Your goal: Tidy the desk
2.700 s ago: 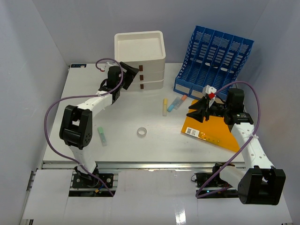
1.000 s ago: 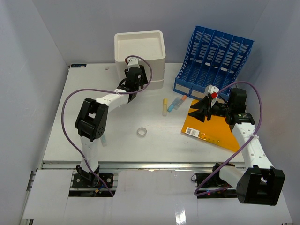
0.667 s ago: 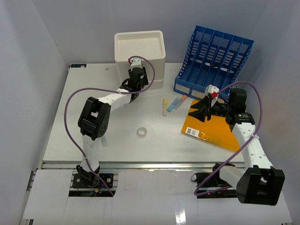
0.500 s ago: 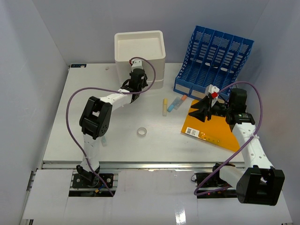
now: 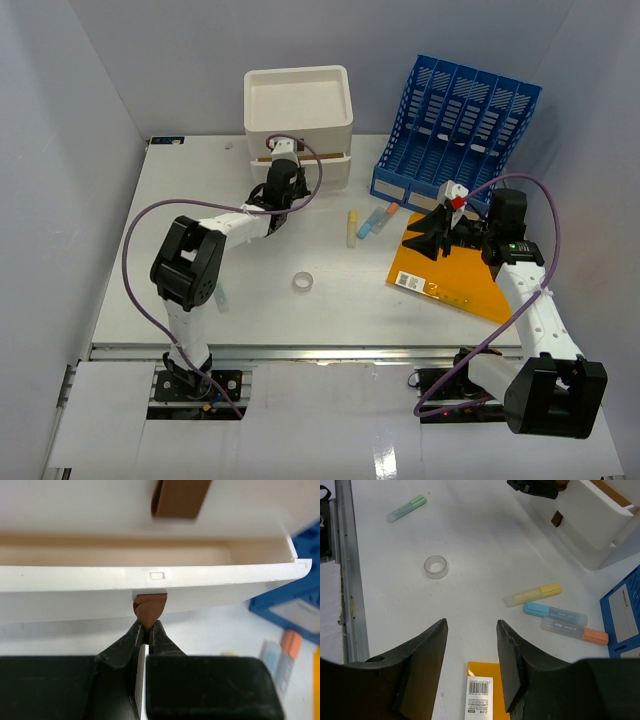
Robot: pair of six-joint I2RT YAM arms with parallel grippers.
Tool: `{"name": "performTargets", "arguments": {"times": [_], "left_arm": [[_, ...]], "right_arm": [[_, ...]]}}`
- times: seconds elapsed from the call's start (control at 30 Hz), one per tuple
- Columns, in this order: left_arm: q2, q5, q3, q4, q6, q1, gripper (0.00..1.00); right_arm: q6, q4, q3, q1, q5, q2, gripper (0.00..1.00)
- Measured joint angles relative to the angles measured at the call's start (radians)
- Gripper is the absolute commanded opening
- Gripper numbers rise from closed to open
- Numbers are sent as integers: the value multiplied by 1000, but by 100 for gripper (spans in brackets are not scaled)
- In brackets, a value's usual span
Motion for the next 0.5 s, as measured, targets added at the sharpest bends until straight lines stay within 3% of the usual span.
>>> {"name": "performTargets", "arguments": {"times": [0.23, 0.4, 0.5], "left_arm": [[-175, 70, -230, 44, -60, -20, 0], [-239, 91, -310, 59, -90, -40, 0], [-263, 99, -342, 62, -106, -44, 20]], "right_arm": [[0, 0, 0, -1, 0, 0, 51], [-2, 0, 0, -4, -1, 0, 52], [-6, -1, -1, -5, -5, 0, 52]]}}
